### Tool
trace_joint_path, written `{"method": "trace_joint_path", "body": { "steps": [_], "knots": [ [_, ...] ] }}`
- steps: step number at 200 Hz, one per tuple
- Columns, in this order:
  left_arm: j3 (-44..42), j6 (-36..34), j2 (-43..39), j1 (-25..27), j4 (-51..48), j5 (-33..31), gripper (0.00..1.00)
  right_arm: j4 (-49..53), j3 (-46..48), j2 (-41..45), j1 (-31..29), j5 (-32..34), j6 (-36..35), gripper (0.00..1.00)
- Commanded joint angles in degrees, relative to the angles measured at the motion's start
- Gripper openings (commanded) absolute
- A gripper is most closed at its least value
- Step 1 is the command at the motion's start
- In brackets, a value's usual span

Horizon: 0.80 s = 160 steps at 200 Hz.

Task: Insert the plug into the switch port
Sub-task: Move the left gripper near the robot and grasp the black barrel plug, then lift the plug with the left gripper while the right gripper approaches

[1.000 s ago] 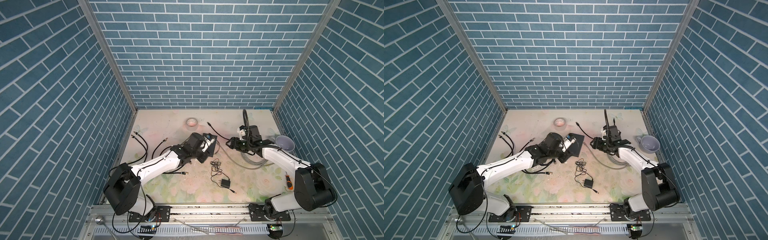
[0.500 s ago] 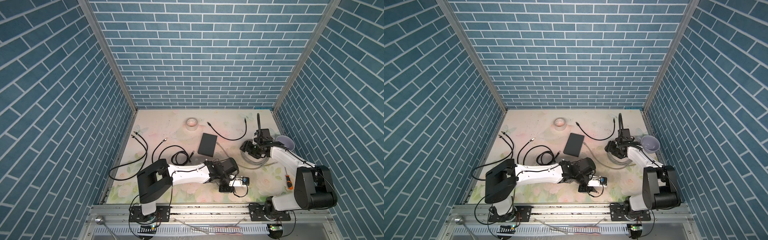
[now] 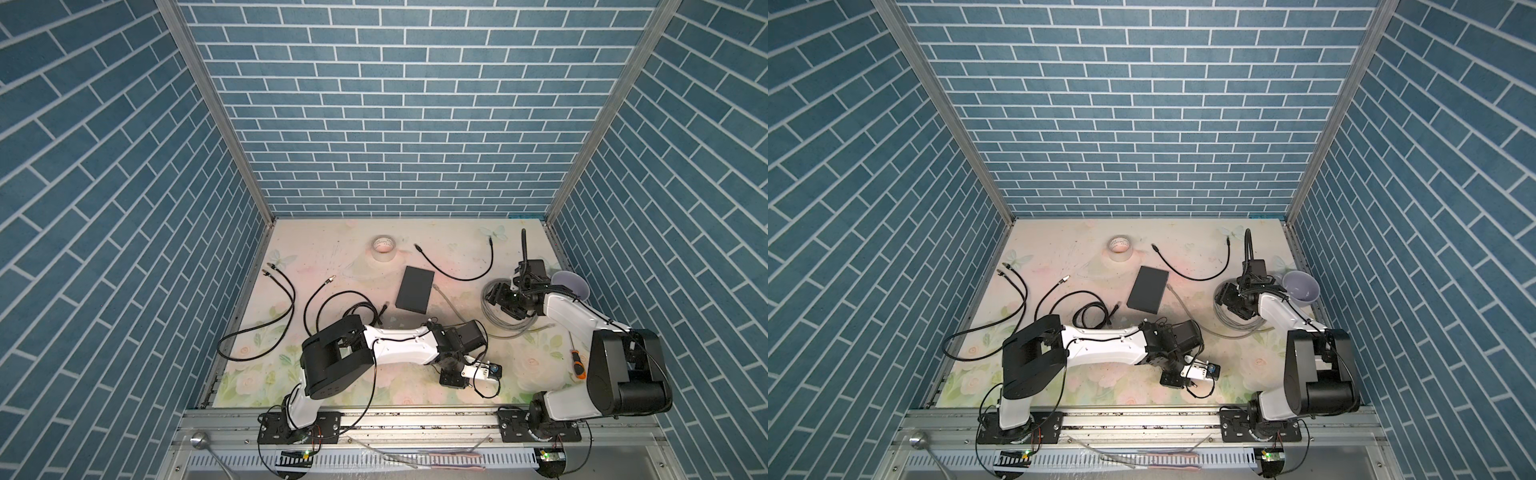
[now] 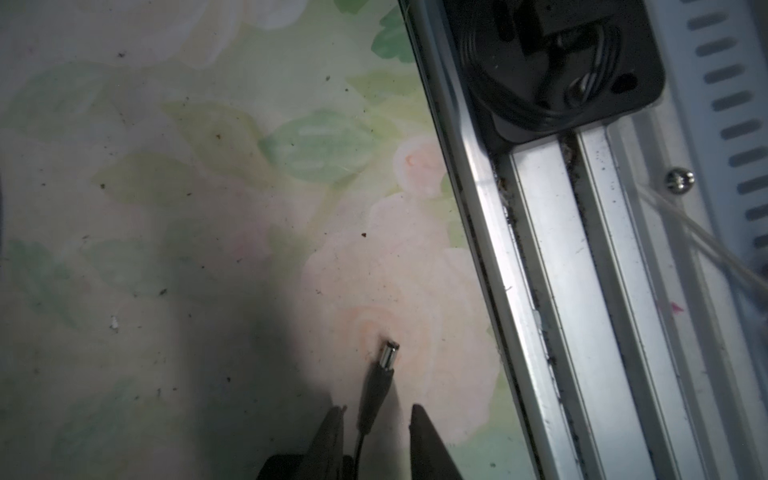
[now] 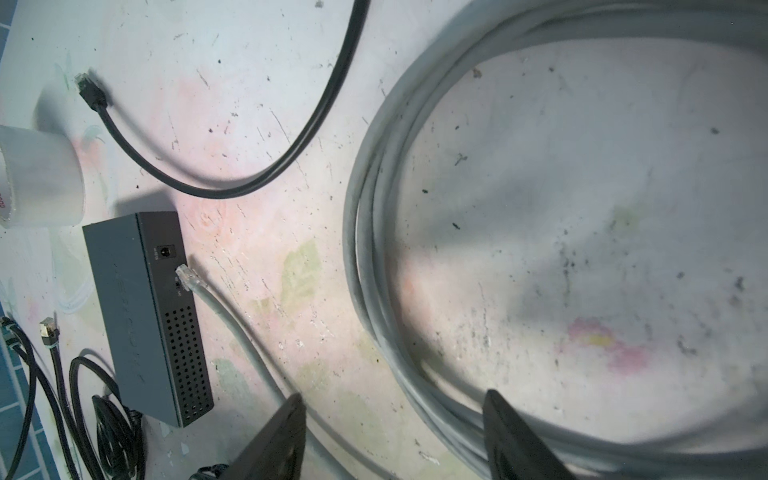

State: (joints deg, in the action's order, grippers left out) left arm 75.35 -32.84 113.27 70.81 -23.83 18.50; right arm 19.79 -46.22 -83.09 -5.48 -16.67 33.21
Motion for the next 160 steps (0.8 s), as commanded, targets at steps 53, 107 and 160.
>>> {"method": "trace_joint_path", "body": {
  "steps": [53,107,160],
  "knots": [
    [0.2,-2.0,3.5,1.0,-1.1,-5.0,0.26,1.7,0.9,1.8,0.5,-1.1,-0.9,0.67],
    [-0.8,-1.4,2.7,0.9,0.1,-6.8,0.18,3.4,-0.2,1.9,0.6,-0.7,-1.7,0.65],
    [-1.6,8.9,2.4,-1.8,4.9,-7.0,0.02,4.7,-1.5,3.0,0.6,-2.1,-3.9,0.64]
  ]
}}
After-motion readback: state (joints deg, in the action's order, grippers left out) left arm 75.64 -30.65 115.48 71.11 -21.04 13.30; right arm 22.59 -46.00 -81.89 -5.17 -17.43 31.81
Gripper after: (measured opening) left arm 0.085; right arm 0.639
